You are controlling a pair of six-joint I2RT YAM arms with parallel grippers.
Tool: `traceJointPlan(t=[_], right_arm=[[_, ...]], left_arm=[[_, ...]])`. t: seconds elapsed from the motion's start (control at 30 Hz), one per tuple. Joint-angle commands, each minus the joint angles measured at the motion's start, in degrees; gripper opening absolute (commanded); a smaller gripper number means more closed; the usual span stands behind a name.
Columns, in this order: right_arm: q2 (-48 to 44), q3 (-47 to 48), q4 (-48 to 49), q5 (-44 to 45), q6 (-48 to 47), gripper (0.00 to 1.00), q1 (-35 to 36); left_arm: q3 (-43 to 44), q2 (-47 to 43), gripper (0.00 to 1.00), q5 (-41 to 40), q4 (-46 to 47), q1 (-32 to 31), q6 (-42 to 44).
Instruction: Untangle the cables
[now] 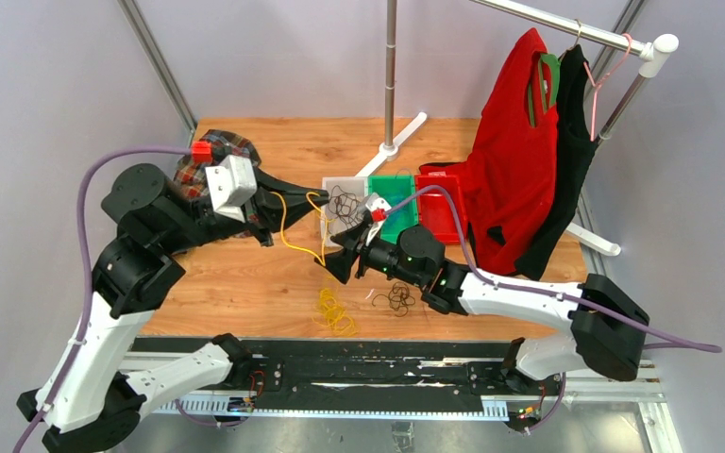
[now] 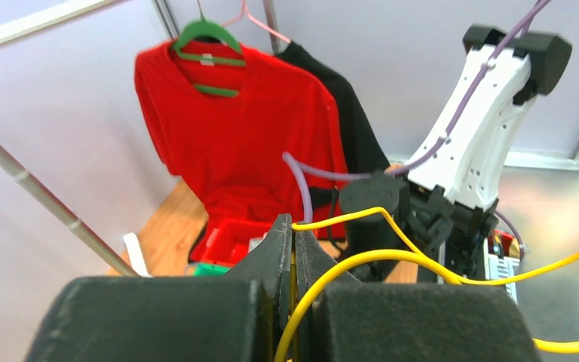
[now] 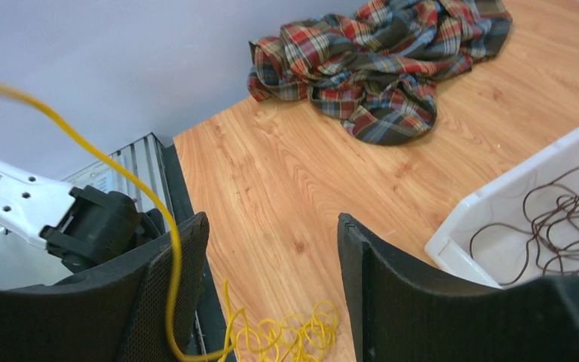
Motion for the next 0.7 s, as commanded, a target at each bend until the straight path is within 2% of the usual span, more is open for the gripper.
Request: traceJointPlan(t=[0.0,0.33,0.43,0.57,0.67], right_arm=[[3.6,-2.3,3.1,2.3,2.4,0.62,0.8],[12.4,-9.1,10.6,5.7,6.3,0.53,0.8],[13.9,-11.0,10.8,7.0,6.4,0.46,0.8],[15.3,-12.8,9.2,8.5,6.9,0.29,0.8],[16.2,-14.3,9.1,8.8,7.8,0.22,0.9]], left_arm=[[6.5,1.5,0.01,1.1,1.7,0.2,0.3],[21.2,6.6,0.01,-1.4,3.9,0.2,2.6],[24.7,7.9,0.0,-3.6,5.6,0.2,4.0],[29.3,9.6,0.01,-7.0,9.1,0.2,6.0],[32.4,11.1,0.01,-9.9,12.4,0.2,7.2]])
